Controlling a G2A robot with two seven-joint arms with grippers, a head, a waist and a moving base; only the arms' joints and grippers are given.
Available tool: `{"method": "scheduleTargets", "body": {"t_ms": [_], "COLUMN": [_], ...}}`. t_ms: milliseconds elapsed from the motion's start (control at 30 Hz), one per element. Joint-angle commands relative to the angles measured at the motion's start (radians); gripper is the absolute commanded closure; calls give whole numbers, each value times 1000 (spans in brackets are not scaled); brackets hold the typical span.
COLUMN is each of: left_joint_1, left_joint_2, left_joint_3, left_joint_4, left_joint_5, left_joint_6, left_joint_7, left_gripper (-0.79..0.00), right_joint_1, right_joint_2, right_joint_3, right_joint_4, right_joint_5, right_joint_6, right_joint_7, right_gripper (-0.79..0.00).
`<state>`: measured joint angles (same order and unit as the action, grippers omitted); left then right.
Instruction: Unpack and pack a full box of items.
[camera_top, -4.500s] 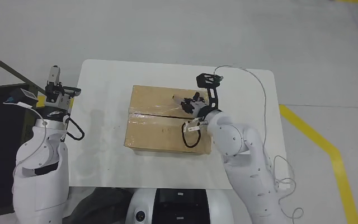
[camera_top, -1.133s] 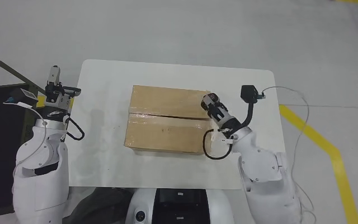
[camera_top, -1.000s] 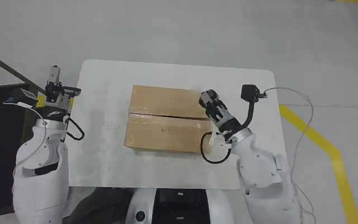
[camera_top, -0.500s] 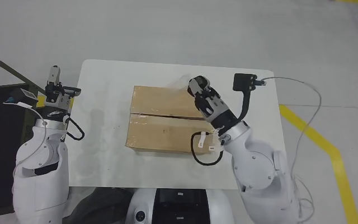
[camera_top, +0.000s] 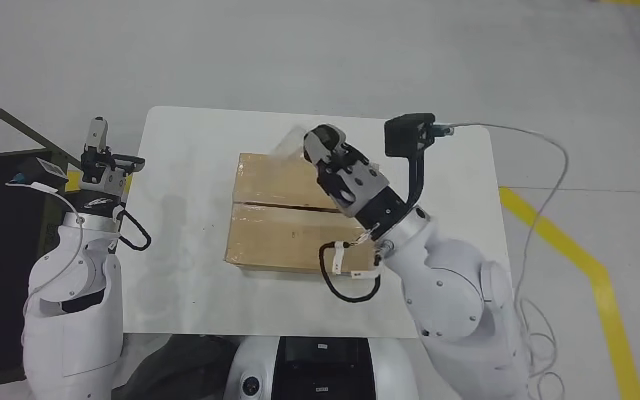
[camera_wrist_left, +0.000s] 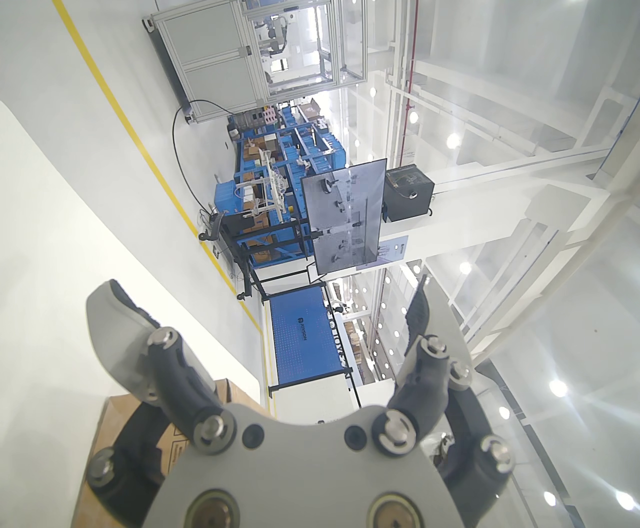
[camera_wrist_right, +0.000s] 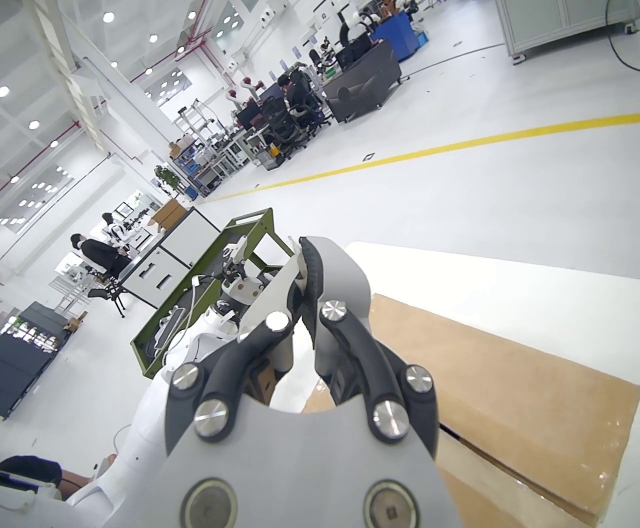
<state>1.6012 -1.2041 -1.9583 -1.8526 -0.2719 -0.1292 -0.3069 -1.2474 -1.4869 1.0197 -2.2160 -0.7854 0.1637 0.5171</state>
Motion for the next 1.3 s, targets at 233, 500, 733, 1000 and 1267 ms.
{"method": "scheduleTargets", "body": {"t_ms": [233,500,733,1000,1267], "left_joint_1": [0,0,0,0,0], "left_joint_2": [0,0,0,0,0], "left_joint_3": [0,0,0,0,0], "left_joint_4": [0,0,0,0,0], "left_joint_5": [0,0,0,0,0], "left_joint_6": [0,0,0,0,0], "left_joint_7": [0,0,0,0,0], "left_gripper": [-785,-785,-785,-785,-785], "right_joint_1": [119,151,241,372,440], "right_joint_2": [-13,-21,-37,-69,-95], "right_joint_3": [-73,-116,-165,-247,-282], "right_joint_4": [25,10,66,159,202], "right_joint_5": [-20,-58,-54,-29,25], "right_joint_6": [-7,17,39,52,36], "right_joint_7": [22,27,76,110,121], "right_gripper": [0,0,0,0,0]}}
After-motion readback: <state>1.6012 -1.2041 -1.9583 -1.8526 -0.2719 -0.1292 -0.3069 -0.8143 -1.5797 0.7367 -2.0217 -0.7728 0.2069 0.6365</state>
